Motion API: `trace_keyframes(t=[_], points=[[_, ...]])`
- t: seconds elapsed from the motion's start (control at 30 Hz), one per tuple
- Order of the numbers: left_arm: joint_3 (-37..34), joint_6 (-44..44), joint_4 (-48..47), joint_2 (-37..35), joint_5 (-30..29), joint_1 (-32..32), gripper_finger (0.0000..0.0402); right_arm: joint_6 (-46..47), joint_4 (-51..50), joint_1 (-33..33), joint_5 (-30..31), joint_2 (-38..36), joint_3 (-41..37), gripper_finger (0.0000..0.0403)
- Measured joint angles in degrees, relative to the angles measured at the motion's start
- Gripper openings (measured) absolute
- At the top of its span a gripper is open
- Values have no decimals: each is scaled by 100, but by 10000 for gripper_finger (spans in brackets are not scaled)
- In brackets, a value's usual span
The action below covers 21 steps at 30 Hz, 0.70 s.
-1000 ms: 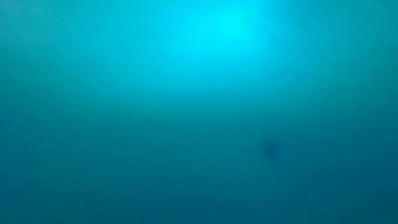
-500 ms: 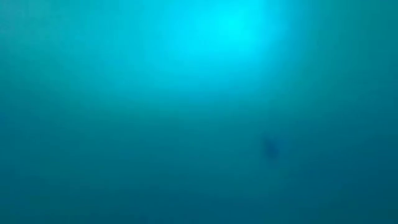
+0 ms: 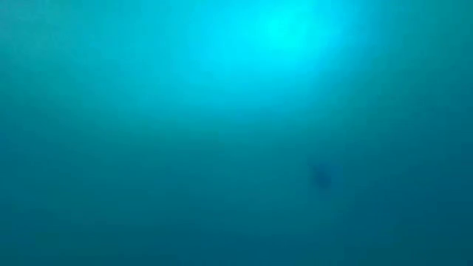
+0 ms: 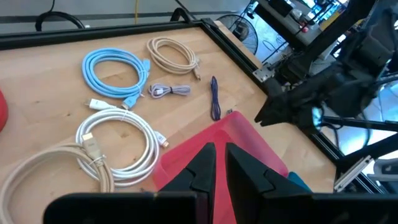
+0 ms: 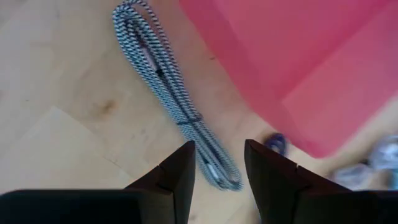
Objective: Pick & Place USB Port
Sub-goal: Put the white and black charger cable into the blue bin
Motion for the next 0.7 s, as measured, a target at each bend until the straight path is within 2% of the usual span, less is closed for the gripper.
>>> trace_keyframes(t=[0.7], points=[[0,-11,-2,0,17,0,37,-431,457,-395,-623,932,-2,130]])
